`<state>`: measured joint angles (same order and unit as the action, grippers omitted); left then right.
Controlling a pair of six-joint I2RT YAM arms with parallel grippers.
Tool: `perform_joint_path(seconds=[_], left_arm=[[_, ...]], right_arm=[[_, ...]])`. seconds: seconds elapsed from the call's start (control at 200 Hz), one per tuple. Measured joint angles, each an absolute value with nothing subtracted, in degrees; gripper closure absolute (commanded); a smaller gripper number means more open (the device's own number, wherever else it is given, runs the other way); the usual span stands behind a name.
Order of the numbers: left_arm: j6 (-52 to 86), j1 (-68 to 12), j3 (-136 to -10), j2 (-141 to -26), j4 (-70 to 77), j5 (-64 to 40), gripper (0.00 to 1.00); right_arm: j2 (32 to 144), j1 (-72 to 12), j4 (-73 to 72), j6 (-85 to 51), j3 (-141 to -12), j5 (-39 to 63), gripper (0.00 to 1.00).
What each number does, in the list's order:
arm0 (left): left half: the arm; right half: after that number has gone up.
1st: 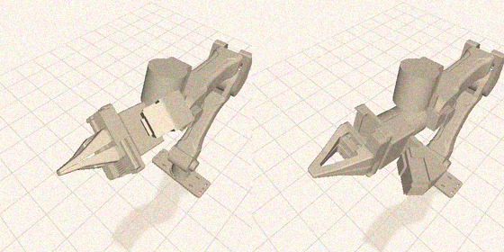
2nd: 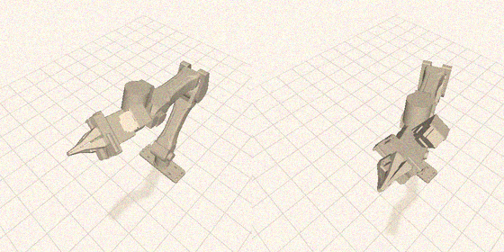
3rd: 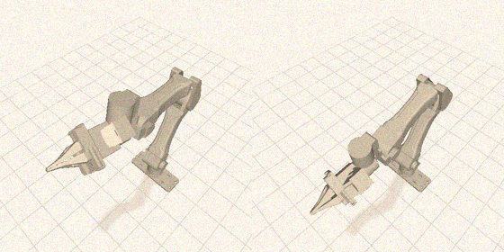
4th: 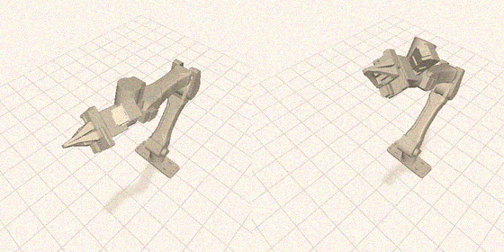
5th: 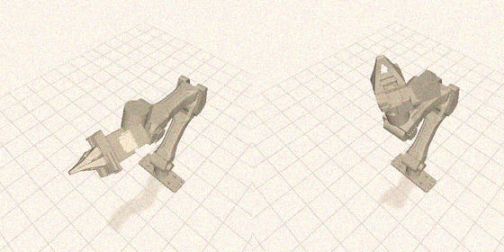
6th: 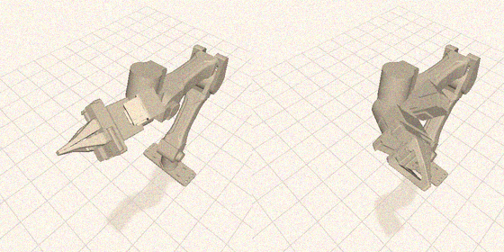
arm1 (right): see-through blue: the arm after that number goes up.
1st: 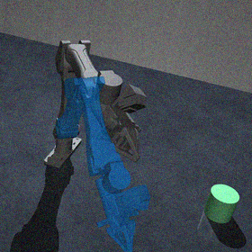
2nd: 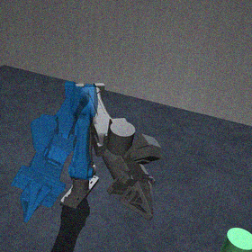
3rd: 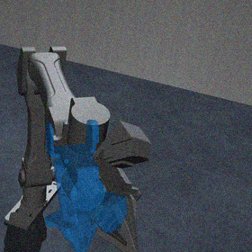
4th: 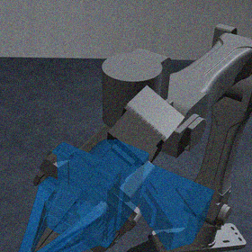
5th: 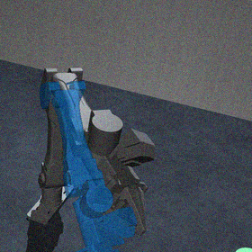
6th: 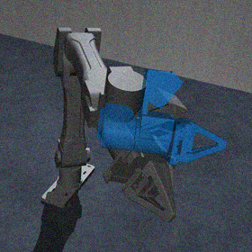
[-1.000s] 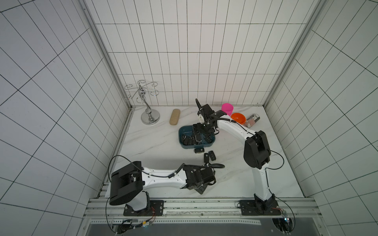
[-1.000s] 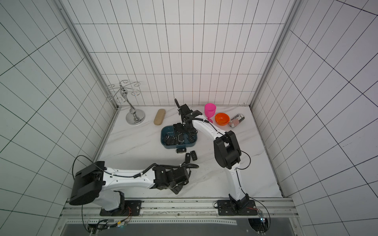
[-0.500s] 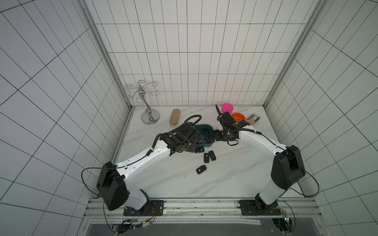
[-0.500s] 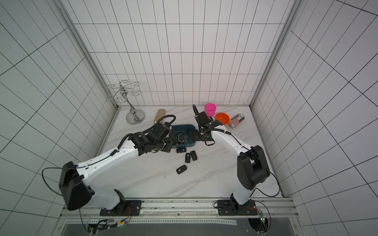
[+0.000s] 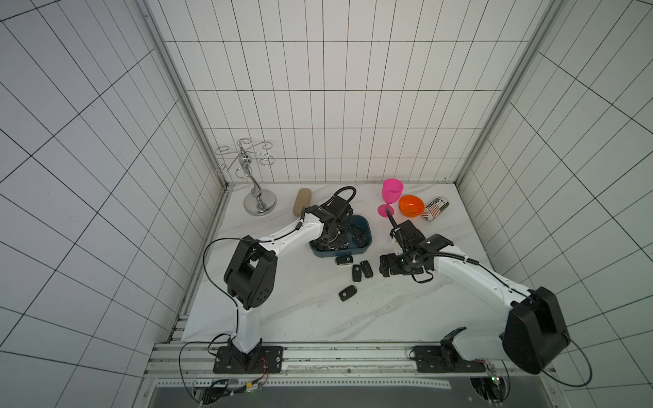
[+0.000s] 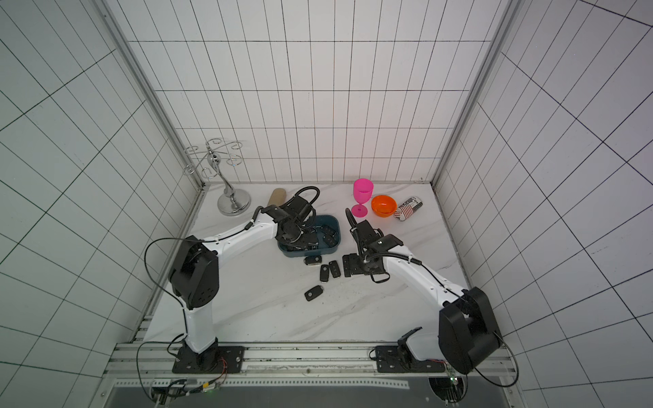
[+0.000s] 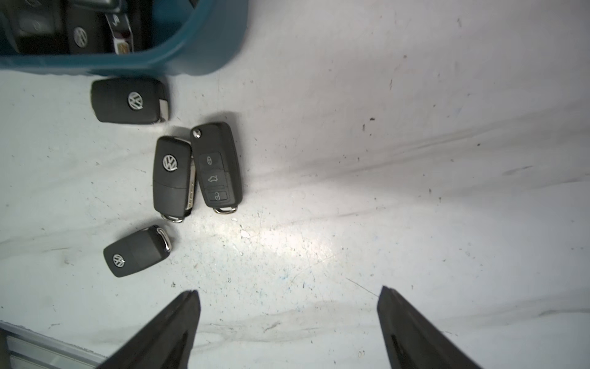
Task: Place the car key into the storage box
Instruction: Place the car key in the storage box.
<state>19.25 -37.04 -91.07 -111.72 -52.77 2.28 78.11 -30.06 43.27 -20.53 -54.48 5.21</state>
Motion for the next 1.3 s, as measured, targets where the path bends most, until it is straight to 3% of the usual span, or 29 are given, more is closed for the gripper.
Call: perform_joint_path(seconds=[0.59,1.074,1.129,1.209,1.299], left_arm=[[18.2,-31.4,-94.5,-119.4,-53.2,0.8,0.85],[16.9,-31.0,-95.3,-121.2,-53.5,-0.7,0.60],[16.9,-31.0,-95.3,-121.2,-53.5,-1.0,0.56],[16.8,-31.0,-95.2,-121.2,-53.4,-1.3,0.43],[16.8,-31.0,-95.2,-121.0,-53.4,-1.5,0.42]], right_arm=[[88.2,-38.7,38.0,-22.1,-52.0,4.9,0.16],[94.1,-39.5,35.6,-22.5,-53.6,1.3,0.13],[94.3,-39.6,35.6,-22.5,-53.7,1.1,0.12],[94.3,-39.8,35.2,-22.6,-53.7,0.8,0.09],[94.4,-39.9,34.7,-22.7,-53.7,0.4,0.06]])
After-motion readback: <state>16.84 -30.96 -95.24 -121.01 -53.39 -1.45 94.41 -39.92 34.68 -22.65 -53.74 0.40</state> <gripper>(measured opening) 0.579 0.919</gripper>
